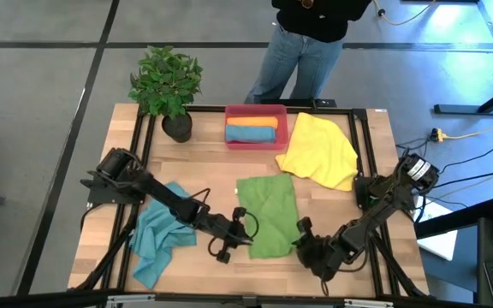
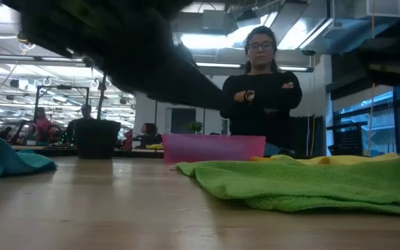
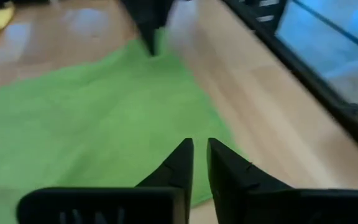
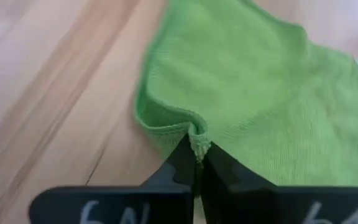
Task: Roll microfiber towels into tight, uniform cylinder then place into a basket
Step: Fold the green towel
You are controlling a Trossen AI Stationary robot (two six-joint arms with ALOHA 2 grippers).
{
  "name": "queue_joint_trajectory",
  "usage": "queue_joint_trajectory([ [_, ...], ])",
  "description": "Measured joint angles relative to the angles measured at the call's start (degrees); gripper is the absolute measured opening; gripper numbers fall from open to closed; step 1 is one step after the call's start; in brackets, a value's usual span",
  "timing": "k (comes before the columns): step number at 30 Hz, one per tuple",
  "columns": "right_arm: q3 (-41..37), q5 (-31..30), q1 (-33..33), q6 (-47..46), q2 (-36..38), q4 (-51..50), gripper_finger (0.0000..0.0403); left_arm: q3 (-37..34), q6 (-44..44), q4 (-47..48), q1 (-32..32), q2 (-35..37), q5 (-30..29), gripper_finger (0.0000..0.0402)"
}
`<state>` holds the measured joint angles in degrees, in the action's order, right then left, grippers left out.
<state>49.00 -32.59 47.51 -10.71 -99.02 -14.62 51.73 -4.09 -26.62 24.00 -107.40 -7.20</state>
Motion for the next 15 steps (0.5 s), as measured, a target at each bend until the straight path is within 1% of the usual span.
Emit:
queue_joint_trajectory([
  [4, 0.0, -0.5, -1.8, -7.7, 1.1, 0.0, 0.0006, 0.0, 0.8, -0.4, 1.5, 0.2, -0.2, 0.0069],
  [8, 0.0, -4.5, -3.5, -12.7, 3.7, -0.1, 0.0005, 0.0, 2.1, 0.4, 3.2, 0.3, -1.8, 0.0098],
  [12, 0.0, -9.3, -5.0, -16.4, 6.9, -0.5, 0.0003, 0.0, 2.8, 0.4, 5.2, 0.3, -5.5, 0.0126],
  [15, 0.0, -11.1, -6.3, -17.8, 8.8, -0.7, 0.0002, 0.0, 3.6, 0.4, 6.6, 0.3, -9.5, 0.0147],
])
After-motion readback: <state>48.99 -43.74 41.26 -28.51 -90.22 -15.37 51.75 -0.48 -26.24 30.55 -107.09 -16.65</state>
